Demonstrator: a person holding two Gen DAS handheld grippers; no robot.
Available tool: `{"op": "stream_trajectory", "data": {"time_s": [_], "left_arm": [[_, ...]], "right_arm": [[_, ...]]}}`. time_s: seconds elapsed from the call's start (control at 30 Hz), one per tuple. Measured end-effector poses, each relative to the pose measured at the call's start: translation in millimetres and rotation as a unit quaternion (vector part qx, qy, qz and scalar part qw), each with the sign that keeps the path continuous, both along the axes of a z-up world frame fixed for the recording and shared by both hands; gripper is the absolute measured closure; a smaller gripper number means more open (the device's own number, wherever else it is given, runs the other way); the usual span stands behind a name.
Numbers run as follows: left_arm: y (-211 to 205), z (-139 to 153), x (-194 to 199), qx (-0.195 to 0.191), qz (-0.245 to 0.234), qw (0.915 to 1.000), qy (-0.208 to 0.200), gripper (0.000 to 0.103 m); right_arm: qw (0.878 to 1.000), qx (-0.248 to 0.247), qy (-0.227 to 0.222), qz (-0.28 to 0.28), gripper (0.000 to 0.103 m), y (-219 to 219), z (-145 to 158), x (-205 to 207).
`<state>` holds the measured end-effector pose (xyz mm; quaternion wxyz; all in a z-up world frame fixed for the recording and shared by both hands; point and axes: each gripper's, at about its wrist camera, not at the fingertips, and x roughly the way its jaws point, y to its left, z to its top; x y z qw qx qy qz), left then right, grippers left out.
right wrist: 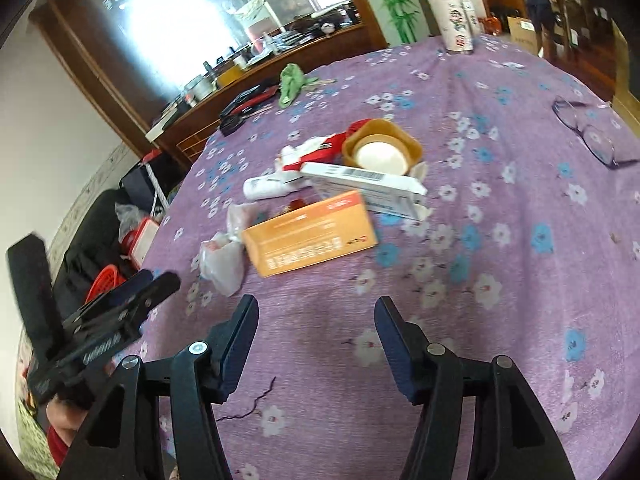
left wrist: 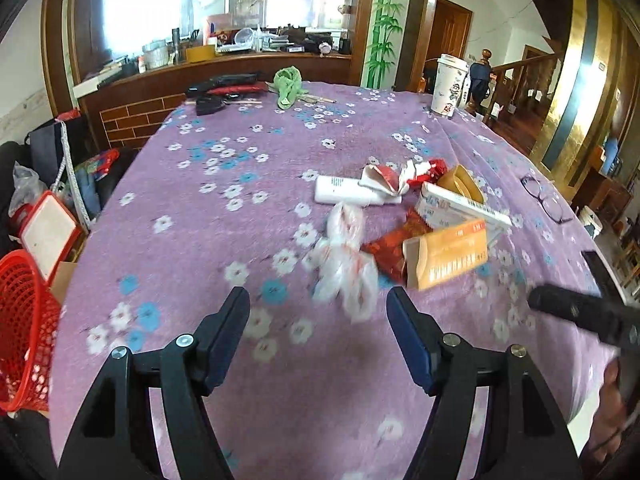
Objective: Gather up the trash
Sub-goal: 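Grasp the white plastic bag with red print using the left tool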
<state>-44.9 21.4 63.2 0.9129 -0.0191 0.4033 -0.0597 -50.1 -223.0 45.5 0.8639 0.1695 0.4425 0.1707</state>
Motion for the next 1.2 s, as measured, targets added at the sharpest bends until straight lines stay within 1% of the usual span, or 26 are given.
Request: {"op": "stream_trajectory", "data": {"time_s": [0.17,0.23,0.3,0.33,0.37,0.43,0.47,0.53,0.63,0.73,0.8,0.83,0.9,0.97,1.0,1.03,1.13,1.2], "left_arm": [[-12,-20,38,0.013,0.008,0.9997,0.021,0.033],[-14,-29,51,0.008,0.007,0.9993,0.035,0.034],[-13,-37,59,-0.004,0.009,0.9990,0.044,0.050],[-13,-41,62,-0.008,0.006,0.9987,0.051,0.061],[-12,-44,64,-0.013,0.002,0.9983,0.056,0.065],[-11,-46,64,-0.018,0.001,0.9984,0.053,0.066],[-11,-46,63,-0.018,-0.001,0.9985,0.051,0.068],[-9,-45,58,-0.018,0.002,0.9989,0.044,0.069],[3,-42,46,-0.028,0.011,0.9989,0.036,0.069],[15,-41,36,-0.028,0.022,0.9990,0.027,0.069],[23,-42,32,-0.026,0.030,0.9989,0.025,0.069],[26,-43,32,-0.030,0.030,0.9987,0.027,0.069],[32,-44,33,-0.042,0.032,0.9981,0.031,0.069],[36,-45,33,-0.053,0.031,0.9976,0.033,0.069],[37,-46,33,-0.055,0.031,0.9974,0.034,0.069],[37,-46,34,-0.057,0.031,0.9972,0.037,0.069],[38,-47,34,-0.062,0.030,0.9969,0.038,0.069],[38,-48,35,-0.065,0.030,0.9966,0.039,0.069]], "right_arm": [[1.000,0.009,0.003,-0.012,0.038,-10,-2,5],[1.000,0.009,0.005,-0.013,0.038,-11,-1,11],[1.000,0.013,0.009,-0.012,0.038,-11,-3,22],[1.000,0.010,0.013,-0.016,0.038,-12,-4,29],[1.000,0.009,0.018,-0.019,0.038,-12,-6,35],[1.000,0.011,0.019,-0.016,0.038,-9,-9,50],[1.000,0.007,0.023,-0.018,0.038,-7,-12,59],[0.999,0.013,0.028,-0.019,0.038,-6,-18,70],[0.999,0.024,0.023,-0.023,0.038,-5,-26,82],[0.998,0.048,0.024,0.013,0.038,4,-30,79],[0.996,0.067,0.028,0.054,0.036,17,-28,67],[0.993,0.075,0.027,0.084,0.036,26,-24,57],[0.984,0.089,0.028,0.152,0.035,45,-18,35],[0.976,0.092,0.028,0.195,0.035,56,-12,20],[0.975,0.083,0.022,0.205,0.035,60,-9,13],[0.977,0.062,0.009,0.203,0.035,62,-4,8],[0.985,-0.006,-0.038,0.170,0.035,62,10,8],[0.989,-0.012,-0.044,0.143,0.034,60,15,21]]}}
